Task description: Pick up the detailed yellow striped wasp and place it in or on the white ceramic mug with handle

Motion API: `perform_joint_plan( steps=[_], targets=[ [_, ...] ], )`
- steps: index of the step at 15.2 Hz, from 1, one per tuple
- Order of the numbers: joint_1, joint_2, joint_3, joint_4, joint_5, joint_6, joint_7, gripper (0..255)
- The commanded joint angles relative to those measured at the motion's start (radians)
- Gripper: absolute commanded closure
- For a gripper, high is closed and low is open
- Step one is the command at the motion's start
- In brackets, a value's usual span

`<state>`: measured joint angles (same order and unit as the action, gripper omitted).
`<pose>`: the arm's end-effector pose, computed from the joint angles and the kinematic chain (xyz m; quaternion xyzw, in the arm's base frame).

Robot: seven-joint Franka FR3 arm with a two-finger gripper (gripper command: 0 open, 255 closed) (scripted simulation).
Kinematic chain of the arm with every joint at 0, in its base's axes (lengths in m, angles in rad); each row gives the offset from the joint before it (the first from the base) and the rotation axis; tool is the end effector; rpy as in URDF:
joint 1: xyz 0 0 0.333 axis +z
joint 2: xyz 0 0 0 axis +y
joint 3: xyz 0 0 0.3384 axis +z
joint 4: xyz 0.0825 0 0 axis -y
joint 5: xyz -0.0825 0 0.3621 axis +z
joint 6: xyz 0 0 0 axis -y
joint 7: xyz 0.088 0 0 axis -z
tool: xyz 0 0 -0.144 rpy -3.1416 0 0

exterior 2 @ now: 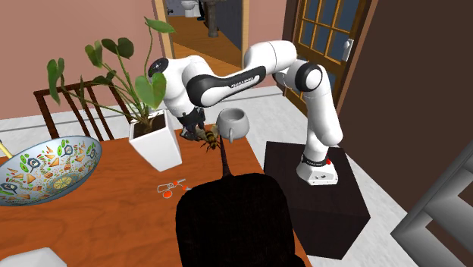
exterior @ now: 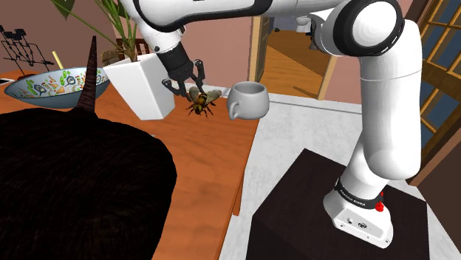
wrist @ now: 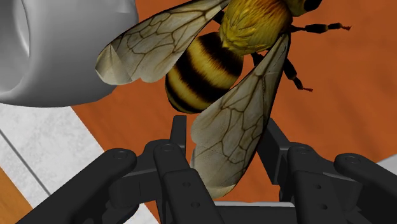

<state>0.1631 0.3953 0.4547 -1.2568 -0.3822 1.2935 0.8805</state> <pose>0.5515 0.2541 0.5213 0.9698 -0.1521 -0.0470 0.1848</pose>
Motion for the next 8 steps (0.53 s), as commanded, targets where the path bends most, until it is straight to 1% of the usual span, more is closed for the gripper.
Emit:
perform_joint_plan(
  steps=[1, 8],
  targets=[
    [0.009, 0.008, 0.000, 0.042, -0.005, -0.034, -0.006, 255],
    [0.045, 0.052, -0.004, 0.206, -0.031, -0.151, -0.030, 255]
  ],
)
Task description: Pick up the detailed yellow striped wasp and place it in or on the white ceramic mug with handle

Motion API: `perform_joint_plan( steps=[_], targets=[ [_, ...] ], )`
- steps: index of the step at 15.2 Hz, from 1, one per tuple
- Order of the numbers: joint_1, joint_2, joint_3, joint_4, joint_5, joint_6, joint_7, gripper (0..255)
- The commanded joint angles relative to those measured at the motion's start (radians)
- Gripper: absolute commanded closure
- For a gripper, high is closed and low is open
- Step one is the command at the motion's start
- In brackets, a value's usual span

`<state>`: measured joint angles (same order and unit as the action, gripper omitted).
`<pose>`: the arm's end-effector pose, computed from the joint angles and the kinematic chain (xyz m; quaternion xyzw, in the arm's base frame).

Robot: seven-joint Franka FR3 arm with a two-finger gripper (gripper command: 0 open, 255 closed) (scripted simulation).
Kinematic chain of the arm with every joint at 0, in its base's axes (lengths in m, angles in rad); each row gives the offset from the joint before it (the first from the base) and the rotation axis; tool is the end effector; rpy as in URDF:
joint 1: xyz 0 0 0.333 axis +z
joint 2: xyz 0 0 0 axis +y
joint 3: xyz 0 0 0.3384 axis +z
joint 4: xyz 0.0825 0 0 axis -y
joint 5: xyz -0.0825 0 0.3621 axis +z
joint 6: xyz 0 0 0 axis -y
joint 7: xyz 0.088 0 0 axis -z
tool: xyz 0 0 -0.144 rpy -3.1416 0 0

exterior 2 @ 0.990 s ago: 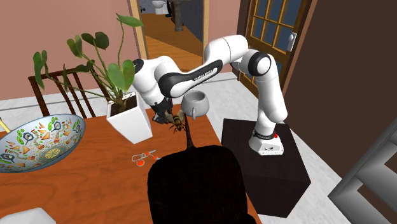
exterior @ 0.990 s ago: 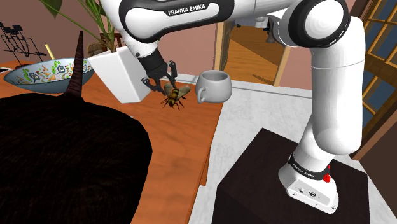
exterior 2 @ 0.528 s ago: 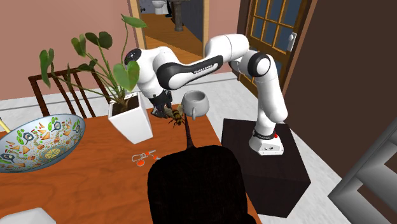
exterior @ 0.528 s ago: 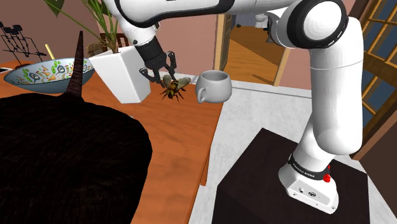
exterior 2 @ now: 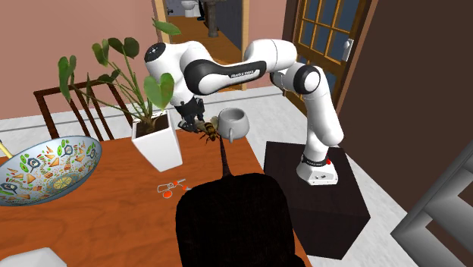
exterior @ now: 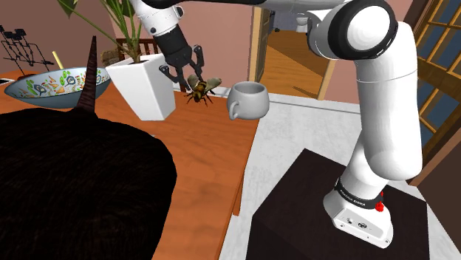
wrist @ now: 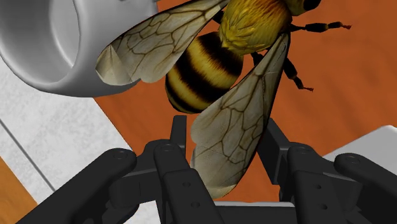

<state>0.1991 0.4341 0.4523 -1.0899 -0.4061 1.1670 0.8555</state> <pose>0.5514 0.2549 0.5598 0.9698 -0.1521 -0.0471 0.1849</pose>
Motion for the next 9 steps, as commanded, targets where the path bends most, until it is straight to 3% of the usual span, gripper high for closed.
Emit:
perform_joint_plan(
  steps=[1, 6, 9],
  targets=[
    [0.016, 0.022, -0.002, 0.067, -0.013, -0.044, -0.010, 255],
    [0.066, 0.085, -0.013, 0.241, -0.051, -0.151, -0.038, 255],
    [0.119, 0.154, -0.029, 0.406, -0.092, -0.239, -0.070, 255]
  ],
)
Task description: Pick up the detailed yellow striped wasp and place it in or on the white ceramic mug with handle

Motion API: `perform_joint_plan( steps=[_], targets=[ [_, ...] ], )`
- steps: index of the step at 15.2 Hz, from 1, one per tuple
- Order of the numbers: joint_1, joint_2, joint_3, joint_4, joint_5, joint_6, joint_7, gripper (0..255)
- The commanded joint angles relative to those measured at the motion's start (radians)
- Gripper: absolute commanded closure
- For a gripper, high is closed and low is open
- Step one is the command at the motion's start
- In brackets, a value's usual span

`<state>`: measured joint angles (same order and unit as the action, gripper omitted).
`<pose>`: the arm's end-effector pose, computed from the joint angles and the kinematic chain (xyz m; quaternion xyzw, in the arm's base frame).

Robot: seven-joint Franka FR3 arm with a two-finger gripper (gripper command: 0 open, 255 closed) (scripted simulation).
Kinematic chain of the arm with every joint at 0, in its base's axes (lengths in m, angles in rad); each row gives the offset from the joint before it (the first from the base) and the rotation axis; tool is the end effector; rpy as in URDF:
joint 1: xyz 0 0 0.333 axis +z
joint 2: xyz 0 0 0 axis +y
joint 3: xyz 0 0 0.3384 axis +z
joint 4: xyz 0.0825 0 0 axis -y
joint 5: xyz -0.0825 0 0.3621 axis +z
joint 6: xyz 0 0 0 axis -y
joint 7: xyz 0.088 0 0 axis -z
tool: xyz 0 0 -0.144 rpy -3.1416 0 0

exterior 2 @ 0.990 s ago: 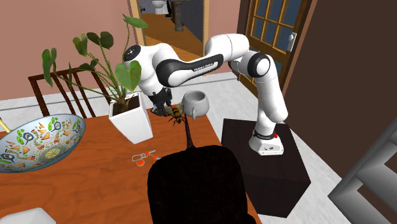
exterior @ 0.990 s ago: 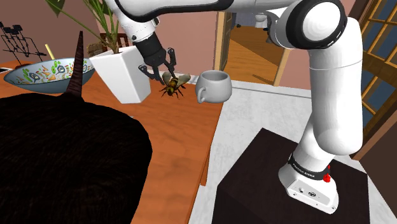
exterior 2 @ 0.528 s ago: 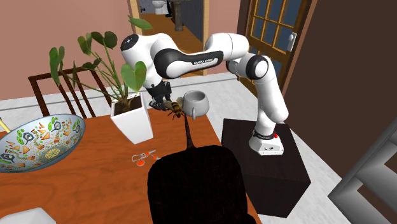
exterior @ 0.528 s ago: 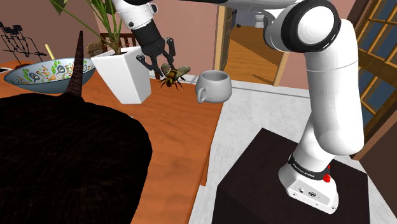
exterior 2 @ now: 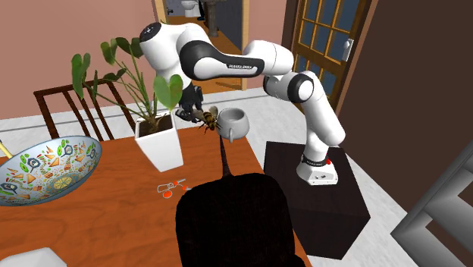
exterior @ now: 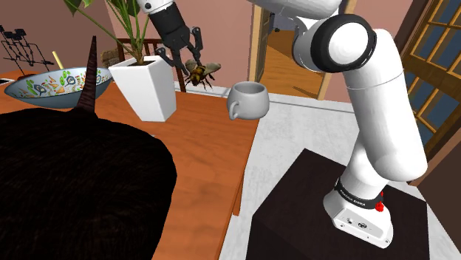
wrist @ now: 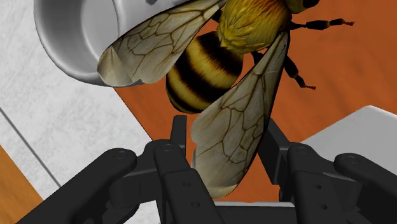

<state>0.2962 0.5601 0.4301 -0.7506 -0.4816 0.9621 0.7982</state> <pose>0.5550 0.2571 0.6025 0.9698 -0.1517 -0.0474 0.1851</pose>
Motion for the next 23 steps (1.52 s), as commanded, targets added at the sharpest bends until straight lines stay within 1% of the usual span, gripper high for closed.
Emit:
perform_joint_plan(
  steps=[1, 2, 3, 4, 5, 6, 8, 12, 15, 16, 23],
  targets=[
    [0.055, 0.072, -0.021, 0.163, -0.041, -0.080, -0.034, 255],
    [0.088, 0.116, -0.042, 0.254, -0.061, -0.119, -0.057, 255],
    [-0.021, -0.029, 0.006, -0.008, -0.001, -0.016, -0.018, 255],
    [-0.082, -0.103, 0.026, -0.132, 0.028, 0.033, -0.016, 255],
    [-0.133, -0.164, 0.039, -0.227, 0.050, 0.071, -0.023, 255],
    [-0.173, -0.218, 0.041, -0.307, 0.072, 0.103, -0.037, 255],
    [-0.236, -0.314, 0.031, -0.439, 0.109, 0.158, -0.074, 255],
    [-0.329, -0.475, -0.005, -0.640, 0.161, 0.241, -0.167, 255],
    [-0.376, -0.576, -0.046, -0.758, 0.184, 0.289, -0.243, 255],
    [-0.383, -0.593, -0.054, -0.778, 0.187, 0.297, -0.257, 255],
    [-0.387, -0.624, -0.062, -0.907, 0.203, 0.397, -0.239, 255]
  ],
)
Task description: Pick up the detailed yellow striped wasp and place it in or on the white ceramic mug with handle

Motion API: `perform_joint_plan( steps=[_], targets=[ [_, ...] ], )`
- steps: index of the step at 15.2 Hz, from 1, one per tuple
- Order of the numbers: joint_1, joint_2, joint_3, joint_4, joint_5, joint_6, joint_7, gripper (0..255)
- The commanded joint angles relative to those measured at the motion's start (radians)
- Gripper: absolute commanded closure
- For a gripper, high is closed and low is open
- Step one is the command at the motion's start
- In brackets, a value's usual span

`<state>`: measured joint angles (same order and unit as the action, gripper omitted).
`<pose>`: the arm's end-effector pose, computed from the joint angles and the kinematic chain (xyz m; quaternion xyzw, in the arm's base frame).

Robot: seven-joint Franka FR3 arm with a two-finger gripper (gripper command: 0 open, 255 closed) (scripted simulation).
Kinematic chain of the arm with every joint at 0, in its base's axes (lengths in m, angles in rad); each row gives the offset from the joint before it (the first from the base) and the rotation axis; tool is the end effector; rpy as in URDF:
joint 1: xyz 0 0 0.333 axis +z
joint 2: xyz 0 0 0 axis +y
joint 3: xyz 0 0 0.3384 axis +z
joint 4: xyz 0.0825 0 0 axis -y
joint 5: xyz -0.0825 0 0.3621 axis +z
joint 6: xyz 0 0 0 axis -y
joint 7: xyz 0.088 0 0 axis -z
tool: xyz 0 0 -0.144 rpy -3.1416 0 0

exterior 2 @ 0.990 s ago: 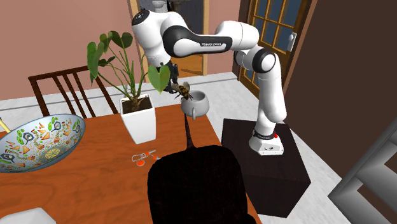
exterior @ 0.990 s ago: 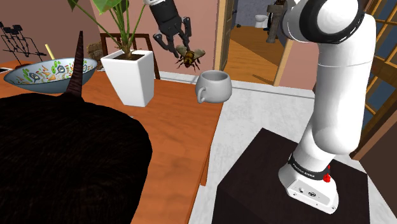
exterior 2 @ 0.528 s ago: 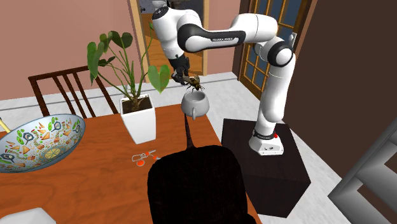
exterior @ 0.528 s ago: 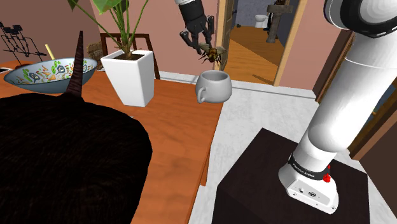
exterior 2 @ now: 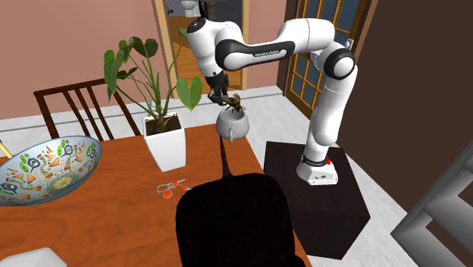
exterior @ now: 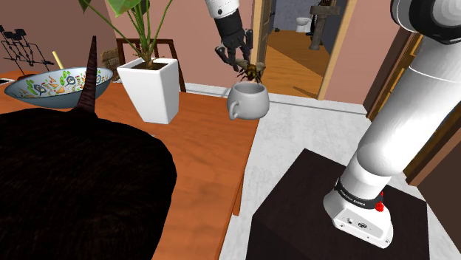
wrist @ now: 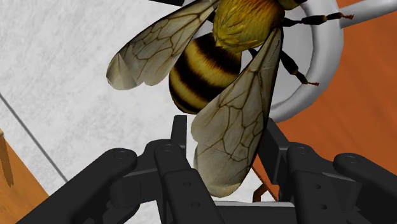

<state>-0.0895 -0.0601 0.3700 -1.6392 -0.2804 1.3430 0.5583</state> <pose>0.4699 0.0950 0.5999 0.9697 -0.1523 -0.0473 0.1849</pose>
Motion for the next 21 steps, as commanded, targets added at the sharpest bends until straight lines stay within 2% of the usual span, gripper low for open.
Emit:
perform_joint_plan(
  steps=[1, 7, 14, 15, 20, 21],
  targets=[
    [-0.002, -0.007, -0.003, -0.036, 0.003, 0.030, 0.004, 255],
    [-0.003, -0.021, -0.006, -0.134, 0.010, 0.113, 0.021, 255],
    [-0.003, -0.021, -0.006, -0.134, 0.010, 0.113, 0.021, 255],
    [-0.003, -0.018, -0.005, -0.131, 0.010, 0.113, 0.024, 0],
    [-0.004, -0.021, -0.006, -0.134, 0.010, 0.113, 0.021, 0],
    [0.001, -0.006, 0.001, -0.086, 0.007, 0.077, 0.024, 0]
  ],
)
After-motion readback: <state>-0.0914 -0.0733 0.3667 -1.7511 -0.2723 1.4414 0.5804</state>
